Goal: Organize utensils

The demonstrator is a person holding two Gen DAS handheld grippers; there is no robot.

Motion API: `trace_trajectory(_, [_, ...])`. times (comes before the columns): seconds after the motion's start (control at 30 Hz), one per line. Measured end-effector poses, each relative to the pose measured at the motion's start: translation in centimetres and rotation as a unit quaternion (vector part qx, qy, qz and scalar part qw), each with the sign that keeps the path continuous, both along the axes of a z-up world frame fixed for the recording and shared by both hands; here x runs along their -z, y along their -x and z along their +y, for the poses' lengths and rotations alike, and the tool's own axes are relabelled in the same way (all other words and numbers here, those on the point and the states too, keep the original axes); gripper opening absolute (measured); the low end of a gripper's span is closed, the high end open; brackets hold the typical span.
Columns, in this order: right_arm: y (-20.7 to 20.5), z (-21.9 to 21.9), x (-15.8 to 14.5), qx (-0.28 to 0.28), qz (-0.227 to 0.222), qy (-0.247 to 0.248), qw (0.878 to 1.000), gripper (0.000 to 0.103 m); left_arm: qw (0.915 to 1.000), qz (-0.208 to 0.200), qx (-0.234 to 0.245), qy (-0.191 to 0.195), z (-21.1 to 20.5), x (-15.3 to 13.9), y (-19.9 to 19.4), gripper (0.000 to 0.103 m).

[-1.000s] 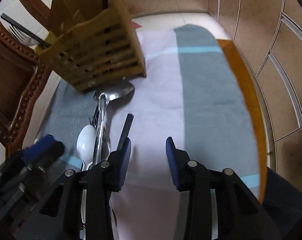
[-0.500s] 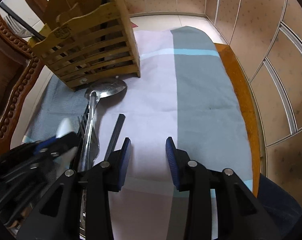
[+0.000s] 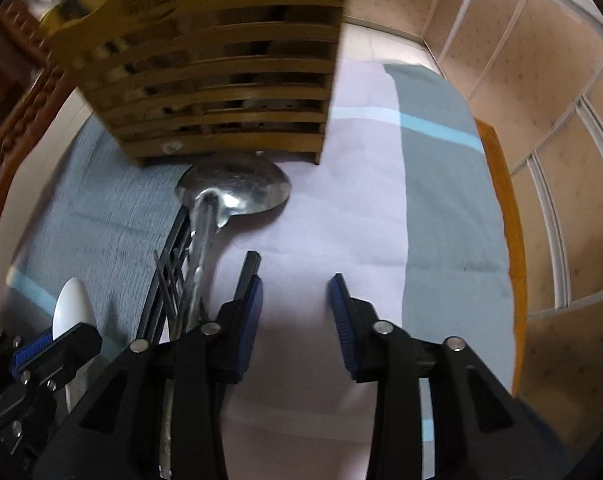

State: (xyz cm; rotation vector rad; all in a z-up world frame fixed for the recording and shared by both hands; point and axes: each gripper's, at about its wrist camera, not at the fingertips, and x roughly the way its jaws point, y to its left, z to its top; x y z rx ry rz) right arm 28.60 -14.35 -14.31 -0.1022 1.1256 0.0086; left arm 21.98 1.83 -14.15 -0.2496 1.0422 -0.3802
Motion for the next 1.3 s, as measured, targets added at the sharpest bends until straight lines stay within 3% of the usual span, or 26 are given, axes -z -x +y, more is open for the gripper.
trace_trajectory(0.03, [0.2,0.3,0.0,-0.013,0.001,0.019,1.000,0.007,1.0000,0.004,-0.002,-0.003,0.1,0.2,0.0,0.006])
trace_trajectory(0.07, [0.3,0.4,0.0,-0.019,0.004,0.032,0.999,0.005,0.9999,0.009,-0.005,-0.006,0.2,0.4,-0.1,0.009])
trace_trajectory(0.17, [1.0,-0.3,-0.1,-0.027,0.005,0.040,0.999,0.005,0.9998,0.014,-0.010,-0.013,0.2,0.7,-0.3,0.017])
trace_trajectory(0.37, [1.3,-2.8,-0.9,-0.004,0.008,-0.058,0.998,0.008,0.9992,0.010,-0.005,-0.039,-0.6,1.2,-0.4,0.019])
trace_trajectory(0.63, [-0.6,-1.8,0.0,-0.008,0.018,-0.091,0.996,0.018,0.9984,0.012,-0.009,-0.054,-0.7,1.6,-0.5,0.026])
trace_trajectory(0.8, [-1.6,0.1,0.2,-0.020,0.012,-0.047,0.999,0.019,0.9984,0.014,-0.010,-0.053,-0.5,1.7,-0.6,0.026])
trace_trajectory(1.0, [-1.1,1.5,0.5,-0.063,0.003,0.009,0.998,0.001,0.9985,0.014,-0.010,-0.053,-0.7,1.7,-0.7,0.026])
trace_trajectory(1.07, [-0.4,0.8,0.6,-0.068,0.001,0.030,0.997,0.001,0.9989,0.013,-0.006,-0.046,-0.9,1.7,-0.7,0.011])
trace_trajectory(1.13, [0.2,-0.2,0.5,-0.072,0.000,0.038,0.997,0.001,0.9992,0.009,0.001,-0.039,-1.1,1.5,-0.6,0.005])
trace_trajectory(1.23, [0.6,-2.1,0.3,-0.057,0.009,0.033,0.998,0.001,0.9993,0.000,0.003,-0.037,-1.3,1.2,-0.4,0.004])
trace_trajectory(1.3, [0.2,-3.4,0.1,-0.042,0.015,-0.012,0.999,0.001,0.9993,-0.003,0.001,-0.037,-1.2,1.1,-0.4,0.004])
